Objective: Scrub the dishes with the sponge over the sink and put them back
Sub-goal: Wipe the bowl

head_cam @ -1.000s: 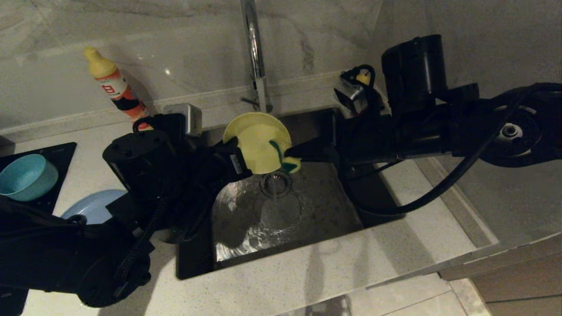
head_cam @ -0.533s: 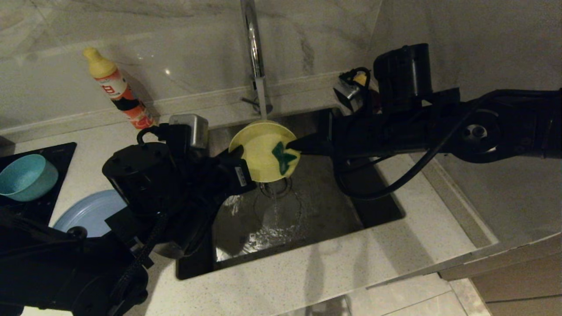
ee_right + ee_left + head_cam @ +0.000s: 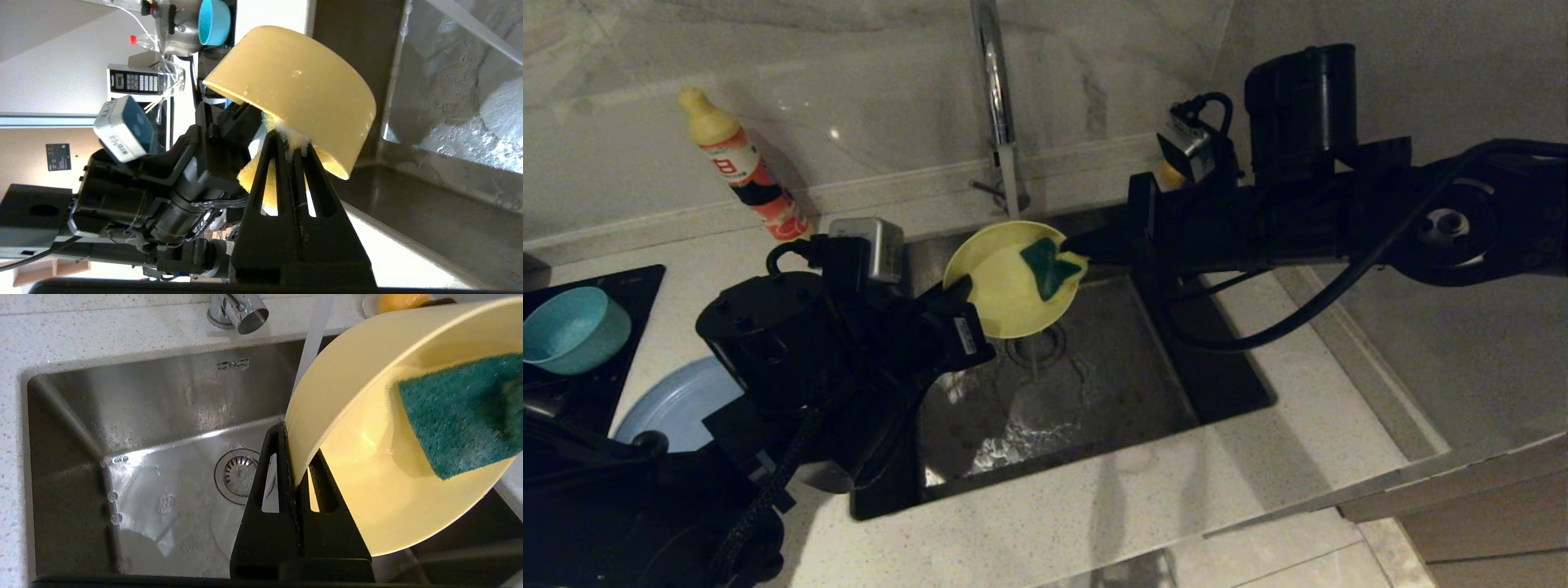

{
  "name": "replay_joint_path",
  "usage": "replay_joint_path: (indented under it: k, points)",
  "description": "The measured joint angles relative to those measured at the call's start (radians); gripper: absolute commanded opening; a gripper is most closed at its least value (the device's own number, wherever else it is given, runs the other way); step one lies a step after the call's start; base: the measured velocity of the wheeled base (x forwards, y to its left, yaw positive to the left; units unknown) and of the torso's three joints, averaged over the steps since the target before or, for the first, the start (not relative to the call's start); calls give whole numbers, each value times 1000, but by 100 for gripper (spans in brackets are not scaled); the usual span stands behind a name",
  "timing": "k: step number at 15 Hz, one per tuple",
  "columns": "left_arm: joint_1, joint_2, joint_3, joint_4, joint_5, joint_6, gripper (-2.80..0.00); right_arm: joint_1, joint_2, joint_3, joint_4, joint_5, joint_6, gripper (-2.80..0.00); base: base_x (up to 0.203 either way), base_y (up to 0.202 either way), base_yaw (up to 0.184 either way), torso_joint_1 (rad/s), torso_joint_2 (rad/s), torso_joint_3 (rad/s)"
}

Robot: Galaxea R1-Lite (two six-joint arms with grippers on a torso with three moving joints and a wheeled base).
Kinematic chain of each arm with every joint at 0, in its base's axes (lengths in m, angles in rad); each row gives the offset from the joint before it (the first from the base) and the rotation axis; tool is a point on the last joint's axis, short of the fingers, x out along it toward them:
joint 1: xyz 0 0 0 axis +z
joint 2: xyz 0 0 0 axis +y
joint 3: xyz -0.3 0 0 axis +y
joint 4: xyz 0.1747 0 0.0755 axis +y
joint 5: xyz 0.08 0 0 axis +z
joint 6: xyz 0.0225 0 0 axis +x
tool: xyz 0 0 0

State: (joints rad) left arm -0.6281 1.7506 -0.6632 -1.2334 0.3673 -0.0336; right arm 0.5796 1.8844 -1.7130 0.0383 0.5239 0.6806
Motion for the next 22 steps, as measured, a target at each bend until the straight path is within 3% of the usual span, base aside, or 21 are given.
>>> replay_joint_path:
  k: [10, 16, 22]
  points:
    - [2, 7, -56, 3, 43, -9, -280, 118, 21, 89, -27, 13, -12, -280, 0, 0, 0, 0, 0, 0]
    - [1, 7, -50, 4, 118, 6, -280, 113, 68, 57, -42, 0, -14, -280, 0, 0, 0, 0, 0, 0]
    - [-11, 8, -37, 3, 212, 89, -280, 79, 72, 31, -68, -12, -20, -280, 0, 0, 0, 0, 0, 0]
